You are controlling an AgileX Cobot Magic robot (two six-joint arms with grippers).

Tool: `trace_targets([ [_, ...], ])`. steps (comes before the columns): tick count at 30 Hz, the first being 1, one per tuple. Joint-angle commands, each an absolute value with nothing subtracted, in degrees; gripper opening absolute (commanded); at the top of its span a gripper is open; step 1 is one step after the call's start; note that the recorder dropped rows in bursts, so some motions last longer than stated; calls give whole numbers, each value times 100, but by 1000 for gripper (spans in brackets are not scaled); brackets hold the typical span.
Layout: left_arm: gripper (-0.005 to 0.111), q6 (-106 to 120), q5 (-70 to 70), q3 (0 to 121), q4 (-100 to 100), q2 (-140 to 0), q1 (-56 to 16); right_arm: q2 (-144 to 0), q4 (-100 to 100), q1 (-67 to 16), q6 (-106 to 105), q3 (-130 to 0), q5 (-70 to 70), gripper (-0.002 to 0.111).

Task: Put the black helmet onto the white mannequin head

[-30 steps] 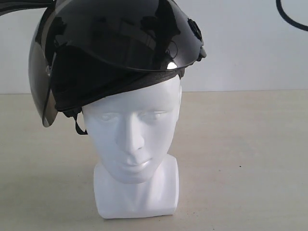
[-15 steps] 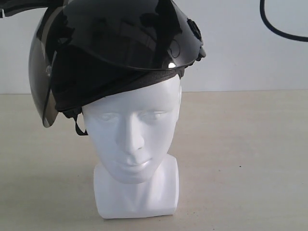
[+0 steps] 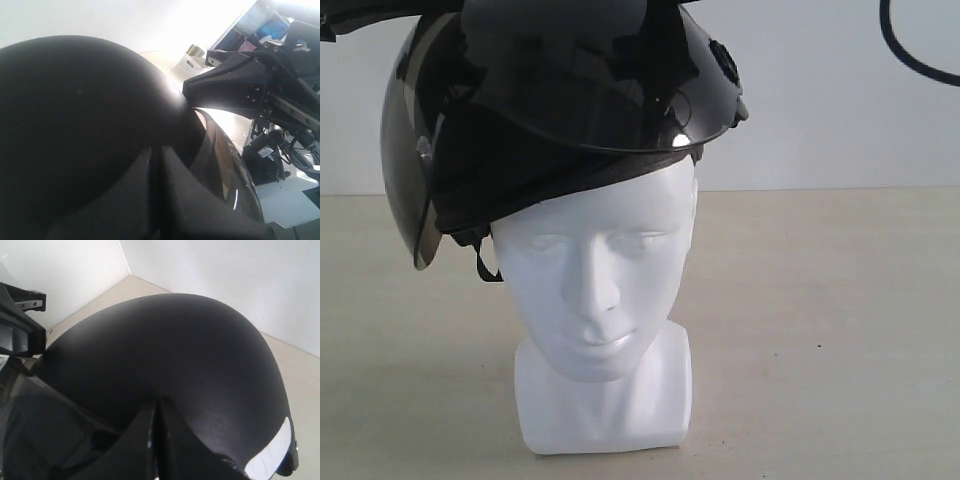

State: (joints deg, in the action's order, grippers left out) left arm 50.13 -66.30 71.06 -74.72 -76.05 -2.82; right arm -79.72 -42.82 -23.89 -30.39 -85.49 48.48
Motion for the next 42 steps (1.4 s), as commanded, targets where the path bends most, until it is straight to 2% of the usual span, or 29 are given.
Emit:
trace_targets([
  [1, 4, 4879, -6996, 7054, -6957, -7535, -384, -7929, -4266, -2396, -2894, -8526, 5291, 0],
  [11, 4, 4779, -6996, 7054, -6955, -7354, -408, -7915, -4266, -2396, -2776, -8526, 5615, 0],
  [16, 4, 4801, -6996, 6645, -6955, -7228, -408, -7894, -4255, -2396, -2748, -8499, 5640, 0],
  [42, 4, 4825, -6996, 6066, -7126, -6756, -408, -7637, -4271, -2396, -2619, -7668, 5548, 0],
])
